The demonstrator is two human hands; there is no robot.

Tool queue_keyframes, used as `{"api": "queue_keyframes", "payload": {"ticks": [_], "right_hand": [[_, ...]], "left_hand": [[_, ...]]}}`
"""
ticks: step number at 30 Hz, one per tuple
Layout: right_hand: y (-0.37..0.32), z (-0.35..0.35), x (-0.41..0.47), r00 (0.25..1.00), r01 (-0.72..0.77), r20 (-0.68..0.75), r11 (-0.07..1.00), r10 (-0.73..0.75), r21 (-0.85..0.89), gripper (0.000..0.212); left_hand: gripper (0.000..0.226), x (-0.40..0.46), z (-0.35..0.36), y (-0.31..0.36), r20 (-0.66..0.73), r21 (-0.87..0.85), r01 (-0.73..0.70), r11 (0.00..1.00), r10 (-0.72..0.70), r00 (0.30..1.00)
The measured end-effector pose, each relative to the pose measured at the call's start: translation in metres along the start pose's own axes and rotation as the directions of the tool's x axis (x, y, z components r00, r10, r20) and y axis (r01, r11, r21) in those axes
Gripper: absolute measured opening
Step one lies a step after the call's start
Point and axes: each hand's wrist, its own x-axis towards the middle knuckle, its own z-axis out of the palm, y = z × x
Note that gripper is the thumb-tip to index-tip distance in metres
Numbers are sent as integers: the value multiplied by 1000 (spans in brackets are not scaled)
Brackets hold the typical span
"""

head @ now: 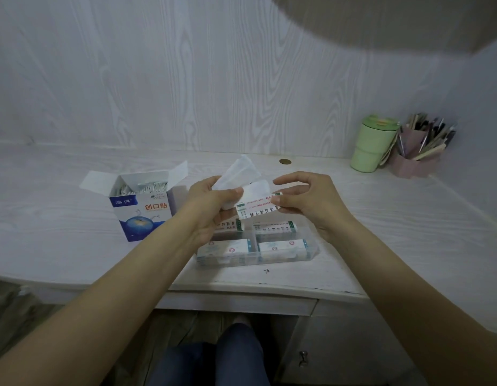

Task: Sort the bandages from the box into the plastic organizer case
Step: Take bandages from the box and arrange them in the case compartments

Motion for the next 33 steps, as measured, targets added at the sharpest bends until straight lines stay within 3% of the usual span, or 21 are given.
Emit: {"api": "queue_keyframes", "payload": {"ticks": [6,10,16,28,30,32,33], "right_hand": [[11,-18,7,997,-16,-82,999,13,-29,15],[23,-22,10,997,-59,-54,972,48,-226,14],[30,-14,14,1000,4,-22,824,-20,-567,12],[29,-3,12,988,150,111,510,-106,-847,16],[22,-3,10,984,155,64,639,-164,-753,14],[11,-4,4,992,127,32,901,-125,-415,14],[4,-4,0,996,77,66,970,-64,-229,17]], "left_hand": [[35,1,-8,2,-88,17,-147,989,148,985],[32,2,-11,1,-80,83,-183,980,190,979],[34,6,-10,-1,-87,90,-176,980,183,979],[37,3,-1,-4,-55,71,-129,989,133,990],[36,2,0,-4,-53,59,-130,990,133,990],[36,0,1,-4,-54,39,-133,990,135,989],[37,0,2,-4,-54,25,-132,991,133,990]]}}
